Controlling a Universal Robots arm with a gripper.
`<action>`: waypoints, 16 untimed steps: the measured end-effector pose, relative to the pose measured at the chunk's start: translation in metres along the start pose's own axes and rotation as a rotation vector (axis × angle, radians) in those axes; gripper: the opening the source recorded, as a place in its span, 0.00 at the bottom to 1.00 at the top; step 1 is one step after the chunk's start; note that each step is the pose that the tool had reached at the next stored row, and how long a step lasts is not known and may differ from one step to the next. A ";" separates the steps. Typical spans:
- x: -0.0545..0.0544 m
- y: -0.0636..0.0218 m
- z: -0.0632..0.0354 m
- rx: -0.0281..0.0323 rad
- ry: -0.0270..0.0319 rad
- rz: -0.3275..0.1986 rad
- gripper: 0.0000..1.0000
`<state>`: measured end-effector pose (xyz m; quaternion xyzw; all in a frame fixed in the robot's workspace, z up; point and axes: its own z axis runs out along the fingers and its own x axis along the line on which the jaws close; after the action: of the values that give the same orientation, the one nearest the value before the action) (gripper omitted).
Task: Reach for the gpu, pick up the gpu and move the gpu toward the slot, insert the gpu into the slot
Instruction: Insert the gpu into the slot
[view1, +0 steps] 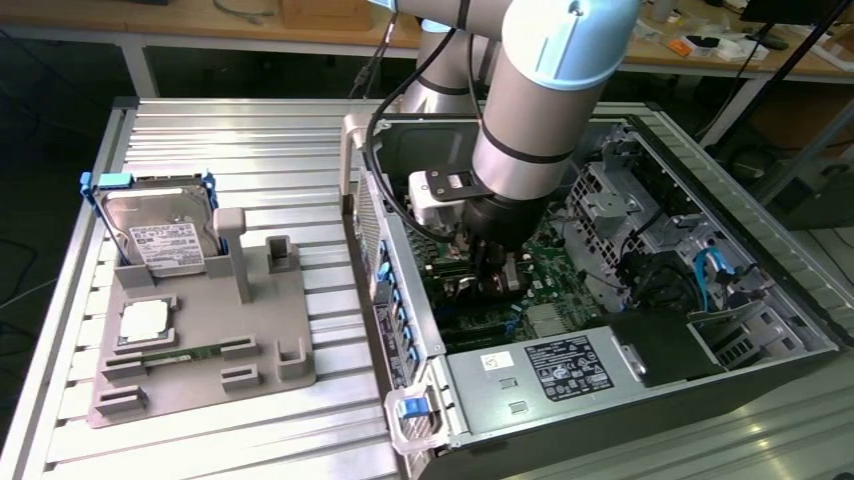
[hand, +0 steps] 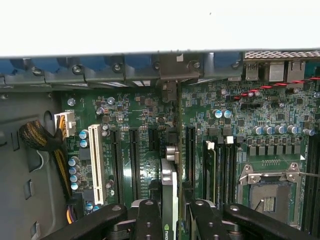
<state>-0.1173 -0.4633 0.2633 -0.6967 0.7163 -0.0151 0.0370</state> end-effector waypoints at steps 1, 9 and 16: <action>0.000 0.0001 0.0000 -0.0001 0.0001 0.000 0.27; 0.000 0.0002 0.0000 -0.0001 0.0000 0.000 0.27; 0.000 0.0004 0.0018 -0.0004 0.0006 0.000 0.27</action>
<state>-0.1175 -0.4630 0.2615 -0.6967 0.7163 -0.0152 0.0366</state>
